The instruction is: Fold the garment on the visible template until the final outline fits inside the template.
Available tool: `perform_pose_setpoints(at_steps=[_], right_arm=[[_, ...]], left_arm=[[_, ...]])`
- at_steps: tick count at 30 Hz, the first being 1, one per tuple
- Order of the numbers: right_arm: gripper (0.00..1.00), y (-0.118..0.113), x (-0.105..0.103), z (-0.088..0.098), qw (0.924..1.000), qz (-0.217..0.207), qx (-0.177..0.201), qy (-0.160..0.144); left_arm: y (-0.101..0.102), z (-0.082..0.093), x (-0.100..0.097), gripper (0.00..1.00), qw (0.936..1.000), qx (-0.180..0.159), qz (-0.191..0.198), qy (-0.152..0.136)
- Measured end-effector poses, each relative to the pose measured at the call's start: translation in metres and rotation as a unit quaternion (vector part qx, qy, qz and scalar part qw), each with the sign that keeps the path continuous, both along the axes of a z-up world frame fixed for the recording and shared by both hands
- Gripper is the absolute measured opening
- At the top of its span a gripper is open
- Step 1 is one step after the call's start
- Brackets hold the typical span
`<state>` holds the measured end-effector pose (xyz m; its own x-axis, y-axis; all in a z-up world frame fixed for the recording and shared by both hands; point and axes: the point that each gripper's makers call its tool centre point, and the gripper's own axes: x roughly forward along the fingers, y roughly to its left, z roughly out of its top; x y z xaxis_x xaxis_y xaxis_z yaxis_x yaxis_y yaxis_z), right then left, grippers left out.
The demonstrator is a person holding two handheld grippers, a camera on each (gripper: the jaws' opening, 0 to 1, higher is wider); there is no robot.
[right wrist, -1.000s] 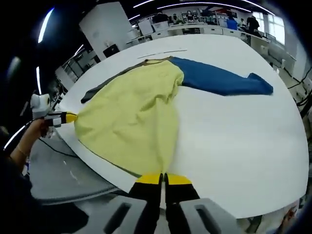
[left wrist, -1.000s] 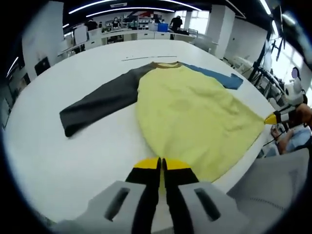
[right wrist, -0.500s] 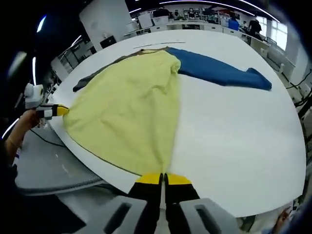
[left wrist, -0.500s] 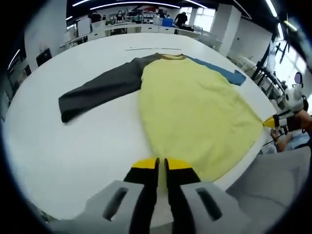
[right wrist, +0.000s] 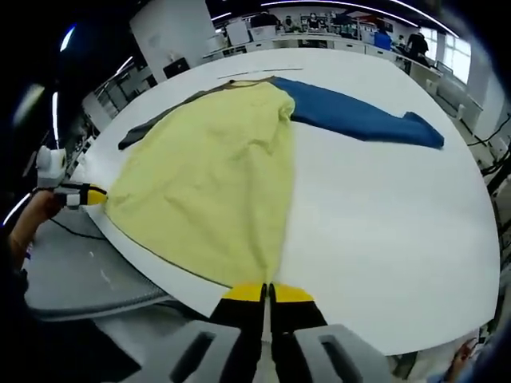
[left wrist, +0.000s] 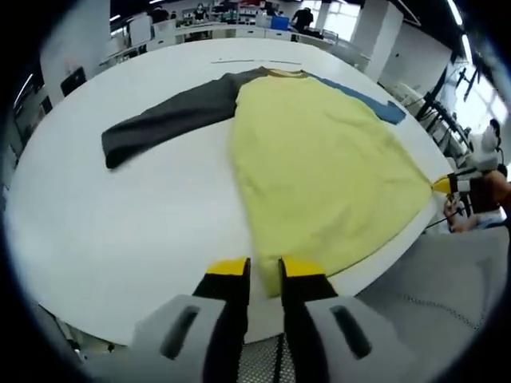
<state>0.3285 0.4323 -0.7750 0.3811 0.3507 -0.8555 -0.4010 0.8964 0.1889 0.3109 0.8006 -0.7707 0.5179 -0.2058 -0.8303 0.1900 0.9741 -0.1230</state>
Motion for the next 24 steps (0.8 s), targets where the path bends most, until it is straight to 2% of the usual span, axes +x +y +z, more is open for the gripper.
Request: perform_pose_setpoints(at_steps=[3, 6, 8, 14, 24], right_arm=[[0.00, 0.000, 0.000, 0.000, 1.0000, -0.005, 0.002, 0.000], [0.00, 0.000, 0.000, 0.000, 1.0000, -0.004, 0.001, -0.001], [0.00, 0.000, 0.000, 0.000, 1.0000, -0.003, -0.001, -0.003], [0.00, -0.002, -0.001, -0.001, 1.0000, -0.005, -0.006, -0.001], [0.00, -0.003, -0.002, -0.001, 1.0000, -0.001, -0.002, 0.001]], left_arm=[[-0.002, -0.004, -0.003, 0.09, 0.9998, 0.016, -0.006, 0.011], [-0.003, -0.008, -0.009, 0.03, 0.9993, 0.011, 0.012, 0.035], [-0.002, -0.007, -0.008, 0.03, 0.9994, 0.012, 0.015, 0.029], [-0.005, -0.007, -0.011, 0.00, 0.9991, 0.018, 0.006, 0.037], [-0.005, -0.006, -0.013, 0.03, 0.9992, 0.031, 0.003, 0.026]])
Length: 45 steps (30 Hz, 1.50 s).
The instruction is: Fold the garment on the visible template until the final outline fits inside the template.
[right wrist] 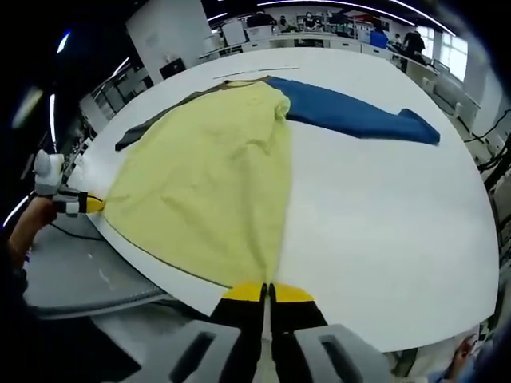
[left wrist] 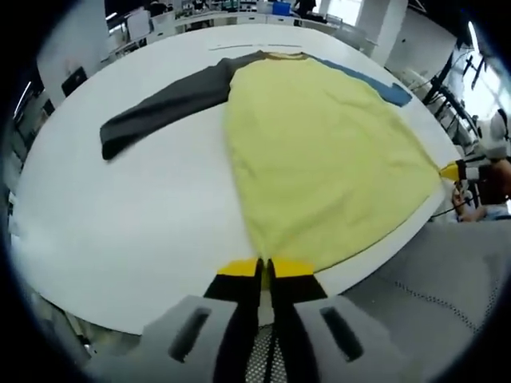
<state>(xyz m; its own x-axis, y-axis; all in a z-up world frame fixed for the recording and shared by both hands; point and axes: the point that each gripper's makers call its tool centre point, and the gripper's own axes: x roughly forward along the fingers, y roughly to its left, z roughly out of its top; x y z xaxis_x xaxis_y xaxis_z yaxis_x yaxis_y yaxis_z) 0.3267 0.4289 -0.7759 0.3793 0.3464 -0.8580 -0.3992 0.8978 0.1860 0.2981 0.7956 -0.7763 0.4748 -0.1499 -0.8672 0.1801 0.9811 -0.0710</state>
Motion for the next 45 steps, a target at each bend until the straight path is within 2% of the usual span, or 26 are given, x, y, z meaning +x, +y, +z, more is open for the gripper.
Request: perform_pose_setpoints(at_steps=[1, 3, 5, 8, 10, 14, 17, 22, 28, 37, 45], right_arm=[[0.00, 0.000, 0.000, 0.000, 1.0000, 0.003, 0.001, -0.001], [0.01, 0.000, 0.000, 0.000, 1.0000, 0.006, 0.001, -0.001], [0.06, 0.001, 0.000, 0.002, 0.9999, 0.008, 0.006, -0.005], [0.22, 0.003, 0.003, 0.006, 0.9997, 0.009, 0.014, -0.016], [0.31, 0.005, 0.007, 0.011, 0.9994, 0.007, 0.025, -0.025], [0.47, 0.008, 0.017, 0.022, 0.9980, -0.003, 0.049, -0.041], [0.53, 0.007, 0.027, 0.030, 0.9964, -0.013, 0.062, -0.057], [0.62, -0.005, 0.044, 0.036, 0.9949, -0.028, 0.063, -0.074], [0.65, -0.027, 0.077, 0.044, 0.9894, -0.073, 0.076, -0.100], [0.67, -0.060, 0.134, 0.053, 0.9808, -0.119, 0.067, -0.140], [0.64, -0.079, 0.169, 0.052, 0.9754, -0.160, 0.066, -0.136]], left_arm=[[0.002, 0.000, 0.000, 0.05, 1.0000, 0.001, 0.005, -0.003], [0.002, 0.002, 0.002, 0.13, 0.9998, 0.003, -0.009, -0.017], [0.000, 0.005, 0.005, 0.28, 0.9995, -0.003, -0.007, -0.032], [-0.006, 0.015, 0.014, 0.43, 0.9970, -0.017, -0.010, -0.075], [-0.006, 0.020, 0.019, 0.50, 0.9956, -0.018, -0.010, -0.091], [-0.008, 0.026, 0.027, 0.71, 0.9928, -0.027, -0.014, -0.116], [-0.010, 0.031, 0.031, 0.77, 0.9908, -0.033, -0.019, -0.130], [-0.006, 0.037, 0.038, 0.92, 0.9877, -0.028, -0.020, -0.153], [-0.009, 0.049, 0.047, 0.99, 0.9810, -0.048, -0.018, -0.187], [-0.007, 0.053, 0.052, 0.99, 0.9804, -0.040, -0.022, -0.192], [-0.008, 0.066, 0.056, 0.99, 0.9741, -0.044, -0.021, -0.221]])
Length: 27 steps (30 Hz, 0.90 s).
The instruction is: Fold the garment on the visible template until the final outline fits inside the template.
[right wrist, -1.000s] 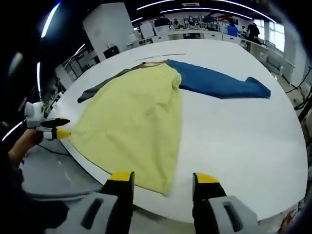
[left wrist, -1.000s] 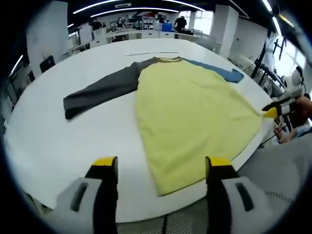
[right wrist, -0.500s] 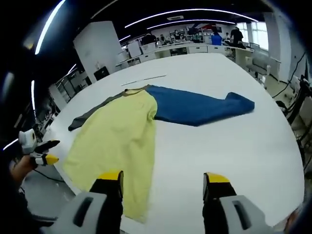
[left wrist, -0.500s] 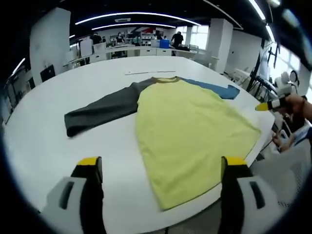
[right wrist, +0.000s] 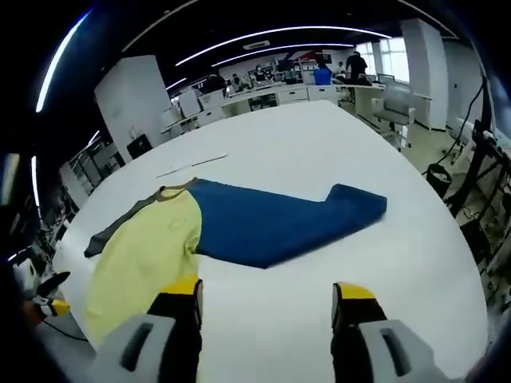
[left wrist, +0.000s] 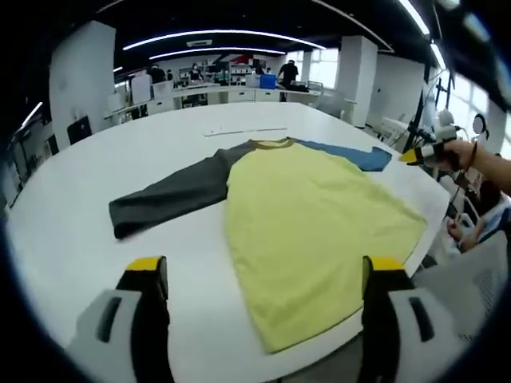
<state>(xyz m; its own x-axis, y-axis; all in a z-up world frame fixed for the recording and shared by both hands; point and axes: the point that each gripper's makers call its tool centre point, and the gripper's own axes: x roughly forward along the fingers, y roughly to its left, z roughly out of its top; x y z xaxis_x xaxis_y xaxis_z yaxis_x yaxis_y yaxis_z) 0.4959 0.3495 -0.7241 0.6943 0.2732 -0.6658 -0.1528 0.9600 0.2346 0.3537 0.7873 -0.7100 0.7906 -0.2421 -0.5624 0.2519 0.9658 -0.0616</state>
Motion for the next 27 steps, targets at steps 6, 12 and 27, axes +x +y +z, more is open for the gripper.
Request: perform_pose_setpoints(at_steps=[6, 12, 27], right_arm=[[0.62, -0.009, 0.019, -0.009, 0.9997, -0.020, -0.010, 0.001], [0.59, -0.011, 0.032, -0.019, 0.9993, -0.037, -0.006, 0.006], [0.35, -0.028, 0.053, -0.039, 0.9935, -0.106, -0.021, 0.035]], left_arm=[[-0.004, 0.007, 0.000, 0.99, 1.0000, 0.001, -0.004, 0.001], [-0.011, 0.019, 0.004, 0.99, 0.9999, -0.003, -0.012, -0.008], [-0.013, 0.038, 0.012, 0.88, 0.9993, 0.018, -0.024, -0.024]])
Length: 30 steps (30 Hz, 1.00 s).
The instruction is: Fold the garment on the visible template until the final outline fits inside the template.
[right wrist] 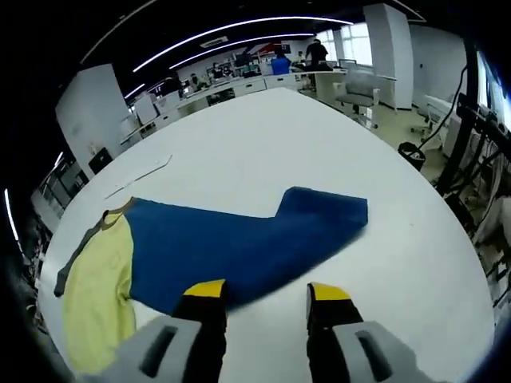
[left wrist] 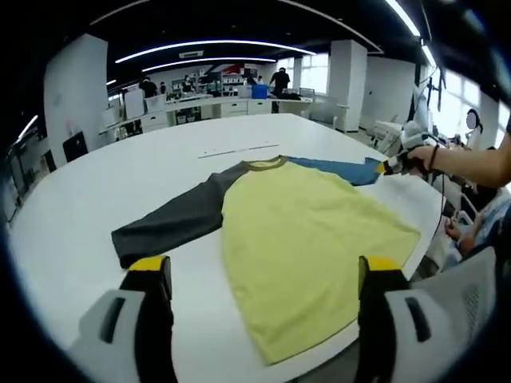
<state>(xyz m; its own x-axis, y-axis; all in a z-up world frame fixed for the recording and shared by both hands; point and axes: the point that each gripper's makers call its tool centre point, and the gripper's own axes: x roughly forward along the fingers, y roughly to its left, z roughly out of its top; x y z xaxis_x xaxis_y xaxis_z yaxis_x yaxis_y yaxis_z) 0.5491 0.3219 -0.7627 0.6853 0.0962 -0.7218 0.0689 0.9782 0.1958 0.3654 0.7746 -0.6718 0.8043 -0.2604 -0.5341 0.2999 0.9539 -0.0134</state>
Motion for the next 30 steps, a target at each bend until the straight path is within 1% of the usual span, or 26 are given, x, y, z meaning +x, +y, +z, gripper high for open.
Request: perform_pose_setpoints(at_steps=[1, 2, 4, 5, 6, 7, 9, 10, 12, 14, 15, 16, 20, 24, 30], right_arm=[[0.34, -0.002, 0.001, 0.000, 0.9999, -0.012, -0.005, -0.003], [0.34, -0.001, 0.003, 0.000, 0.9999, -0.013, -0.006, -0.007], [0.31, -0.002, 0.003, -0.001, 0.9994, -0.023, -0.025, -0.008], [0.29, -0.003, 0.002, -0.002, 0.9988, -0.019, -0.045, -0.005], [0.26, -0.005, 0.002, -0.002, 0.9983, -0.024, -0.052, -0.003], [0.20, -0.005, 0.003, -0.003, 0.9982, -0.024, -0.054, -0.001], [0.11, -0.006, 0.004, -0.002, 0.9985, -0.024, -0.049, 0.004], [0.10, -0.005, 0.004, -0.002, 0.9987, -0.029, -0.042, 0.007], [0.07, -0.006, 0.005, -0.002, 0.9988, -0.026, -0.041, 0.011], [0.02, -0.010, 0.007, -0.003, 0.9987, -0.029, -0.039, 0.015], [0.00, -0.010, 0.007, -0.004, 0.9990, -0.028, -0.031, 0.017], [0.00, -0.011, 0.008, -0.005, 0.9990, -0.034, -0.025, 0.017], [0.00, -0.012, 0.015, -0.005, 0.9994, -0.024, -0.021, 0.015], [0.00, -0.016, 0.025, 0.000, 0.9996, -0.017, -0.021, 0.005], [0.00, -0.023, 0.032, 0.006, 0.9996, -0.019, -0.019, 0.003]], left_arm=[[0.002, 0.000, 0.000, 0.85, 1.0000, 0.007, -0.001, 0.001], [0.002, 0.000, 0.000, 0.83, 1.0000, 0.009, -0.002, 0.002], [0.002, 0.002, 0.001, 0.83, 0.9999, 0.011, -0.002, 0.001], [0.002, 0.003, 0.002, 0.82, 0.9999, 0.011, -0.002, -0.002], [0.002, 0.004, 0.002, 0.81, 0.9999, 0.011, -0.002, -0.003], [0.002, 0.006, 0.002, 0.79, 0.9999, 0.011, -0.001, -0.004], [0.003, 0.009, 0.002, 0.76, 0.9999, 0.010, 0.001, -0.010], [0.004, 0.010, 0.003, 0.76, 0.9998, 0.011, 0.002, -0.015], [0.005, 0.011, 0.003, 0.76, 0.9998, 0.009, 0.005, -0.017], [0.006, 0.012, 0.003, 0.75, 0.9998, 0.008, 0.006, -0.017], [0.007, 0.012, 0.003, 0.74, 0.9998, 0.007, 0.008, -0.017], [0.007, 0.012, 0.004, 0.75, 0.9998, 0.008, 0.009, -0.017], [0.006, 0.013, 0.004, 0.74, 0.9998, 0.006, 0.007, -0.017], [0.006, 0.012, 0.004, 0.74, 0.9998, 0.009, 0.006, -0.016], [0.007, 0.012, 0.004, 0.74, 0.9998, 0.010, 0.009, -0.015]])
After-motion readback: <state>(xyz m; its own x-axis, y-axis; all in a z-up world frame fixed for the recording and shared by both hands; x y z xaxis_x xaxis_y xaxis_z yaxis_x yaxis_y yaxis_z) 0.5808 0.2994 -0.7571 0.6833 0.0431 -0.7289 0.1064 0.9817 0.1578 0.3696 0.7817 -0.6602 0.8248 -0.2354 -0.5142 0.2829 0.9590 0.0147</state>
